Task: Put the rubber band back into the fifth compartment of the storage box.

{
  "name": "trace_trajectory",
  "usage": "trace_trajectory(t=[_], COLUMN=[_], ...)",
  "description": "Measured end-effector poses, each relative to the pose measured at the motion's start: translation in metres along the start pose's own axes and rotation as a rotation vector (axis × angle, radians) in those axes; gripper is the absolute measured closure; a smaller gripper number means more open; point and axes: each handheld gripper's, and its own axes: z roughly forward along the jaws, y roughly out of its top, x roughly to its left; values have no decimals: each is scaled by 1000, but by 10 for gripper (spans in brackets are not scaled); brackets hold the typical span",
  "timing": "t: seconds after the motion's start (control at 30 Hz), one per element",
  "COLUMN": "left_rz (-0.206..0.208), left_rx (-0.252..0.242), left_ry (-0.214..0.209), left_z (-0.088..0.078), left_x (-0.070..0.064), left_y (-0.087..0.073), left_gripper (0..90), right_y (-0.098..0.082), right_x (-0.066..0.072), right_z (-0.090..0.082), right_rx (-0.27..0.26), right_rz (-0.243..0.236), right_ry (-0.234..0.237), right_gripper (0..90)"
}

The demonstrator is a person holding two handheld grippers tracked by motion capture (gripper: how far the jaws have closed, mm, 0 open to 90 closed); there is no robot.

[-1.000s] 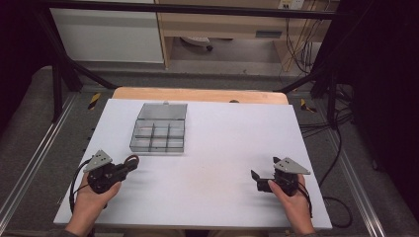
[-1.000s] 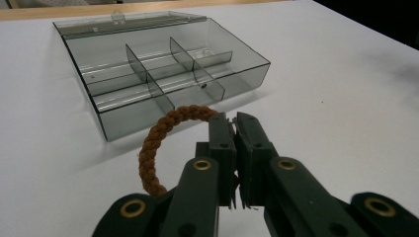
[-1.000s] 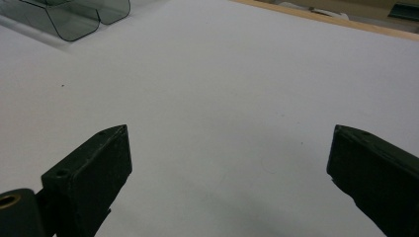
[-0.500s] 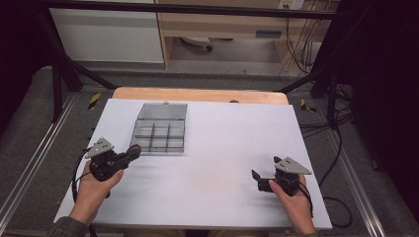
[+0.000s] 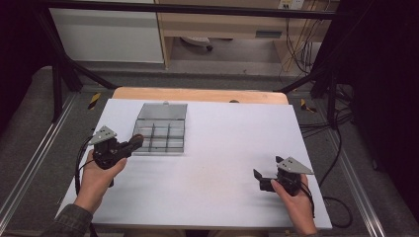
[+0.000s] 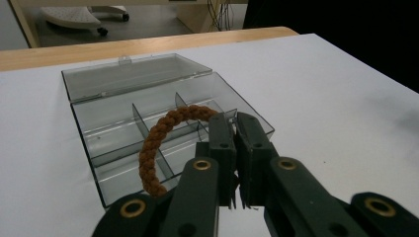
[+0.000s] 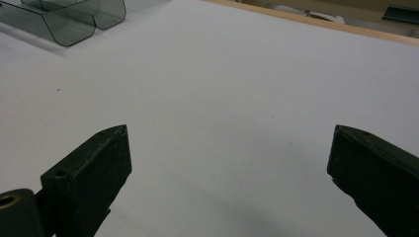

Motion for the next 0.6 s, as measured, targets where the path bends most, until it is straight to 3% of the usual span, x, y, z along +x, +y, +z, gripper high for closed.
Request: trace_trajectory(t=[0.07,0.27,0.6], left_rz=[26,48,53], left_rx=[-1,-2,6], left_ry=[1,1,-3], left_z=[1,5,13], left_x=[-2,-6,-7], left_y=[5,14,22], left_gripper=[858,858,858], right_y=[0,0,-1], right_x=[0,0,0], right_z=[0,0,0], right_rx=[2,-1,-3], right_rz=[-2,1,3], right_ry=[1,-1,0], right_gripper=[37,37,36])
